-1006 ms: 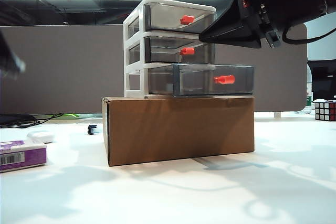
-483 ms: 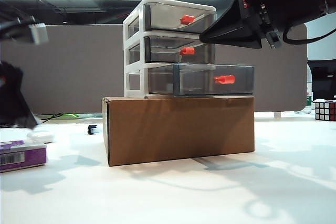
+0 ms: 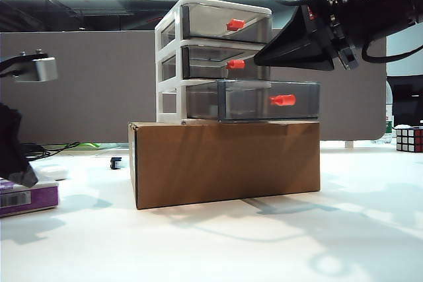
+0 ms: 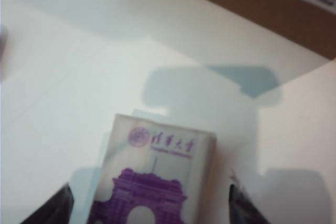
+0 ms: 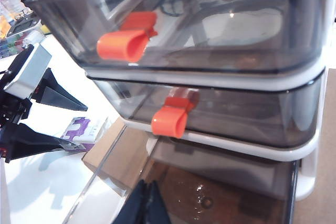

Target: Open the third layer of the drawer on the table, pick up a pack of napkins on the table and put it in, and finally close the drawer.

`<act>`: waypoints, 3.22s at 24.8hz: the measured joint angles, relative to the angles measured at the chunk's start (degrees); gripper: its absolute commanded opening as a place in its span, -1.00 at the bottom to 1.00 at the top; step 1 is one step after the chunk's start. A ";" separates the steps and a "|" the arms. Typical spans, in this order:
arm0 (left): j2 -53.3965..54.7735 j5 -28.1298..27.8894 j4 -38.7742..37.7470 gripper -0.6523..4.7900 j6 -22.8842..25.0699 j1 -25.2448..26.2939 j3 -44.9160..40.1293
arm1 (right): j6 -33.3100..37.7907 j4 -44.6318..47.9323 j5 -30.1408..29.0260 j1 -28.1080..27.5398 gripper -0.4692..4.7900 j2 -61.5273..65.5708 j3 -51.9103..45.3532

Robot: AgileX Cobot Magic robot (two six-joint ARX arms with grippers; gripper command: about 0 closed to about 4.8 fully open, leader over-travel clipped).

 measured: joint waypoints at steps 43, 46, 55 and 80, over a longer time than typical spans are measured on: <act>-9.49 -3.15 -12.41 -0.01 -1.88 -24.46 15.32 | -0.13 -1.01 0.00 -0.35 -0.84 -6.88 0.00; -9.99 -6.29 -12.63 -0.01 -3.50 -31.50 15.98 | -0.15 -1.27 0.00 -0.39 -0.84 -8.87 0.00; 2.56 -9.25 -1.31 -0.01 -10.73 -37.35 22.60 | -0.15 -4.37 0.04 -2.10 -0.84 -15.08 0.24; 22.21 -7.61 4.90 0.00 -10.82 -38.53 34.82 | -0.15 -5.79 0.22 -3.19 -0.84 -16.66 0.24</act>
